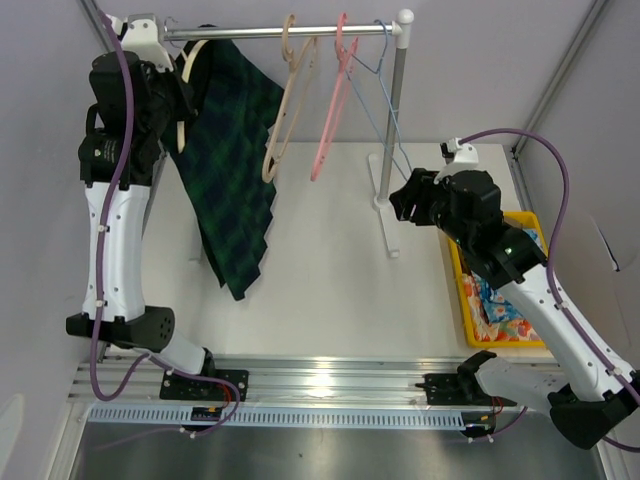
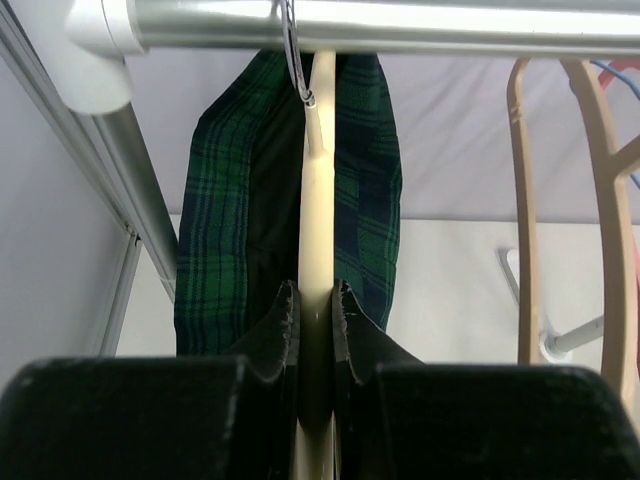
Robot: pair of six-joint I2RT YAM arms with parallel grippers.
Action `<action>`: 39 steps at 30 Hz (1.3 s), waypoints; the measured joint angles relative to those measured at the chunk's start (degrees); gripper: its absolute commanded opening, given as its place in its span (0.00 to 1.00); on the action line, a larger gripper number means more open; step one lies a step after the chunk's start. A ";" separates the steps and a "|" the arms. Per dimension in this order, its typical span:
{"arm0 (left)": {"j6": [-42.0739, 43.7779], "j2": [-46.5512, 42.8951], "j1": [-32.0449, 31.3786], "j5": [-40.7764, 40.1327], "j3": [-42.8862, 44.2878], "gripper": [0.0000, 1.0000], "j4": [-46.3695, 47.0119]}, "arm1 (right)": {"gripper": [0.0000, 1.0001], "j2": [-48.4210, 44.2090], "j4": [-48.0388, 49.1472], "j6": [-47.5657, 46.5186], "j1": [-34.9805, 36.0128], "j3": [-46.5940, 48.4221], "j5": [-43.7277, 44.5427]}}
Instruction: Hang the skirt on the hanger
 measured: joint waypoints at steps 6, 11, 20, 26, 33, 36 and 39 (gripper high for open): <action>0.04 1.01 0.83 0.76 2.25 0.00 0.72 | 0.58 0.35 0.63 -0.22 -0.17 0.00 -0.92; -0.02 1.70 2.10 1.40 2.43 0.00 1.31 | 0.58 1.09 0.76 -0.46 -0.50 0.00 -1.49; -0.48 5.70 4.55 3.45 2.43 0.00 1.29 | 0.57 2.14 1.09 -0.96 -1.03 0.00 -2.27; -0.98 6.69 7.21 5.66 2.40 0.00 2.71 | 0.58 2.45 1.09 -1.14 -1.31 0.00 -2.60; -1.62 6.69 9.60 7.72 2.14 0.00 3.54 | 0.57 3.08 1.09 -1.25 -1.57 0.00 -2.64; -1.64 6.69 9.64 8.46 1.53 0.00 3.85 | 0.57 3.28 1.09 -1.22 -1.62 0.00 -2.67; -1.92 6.69 9.66 8.85 0.98 0.16 4.26 | 0.57 3.32 1.09 -1.22 -1.62 0.00 -2.67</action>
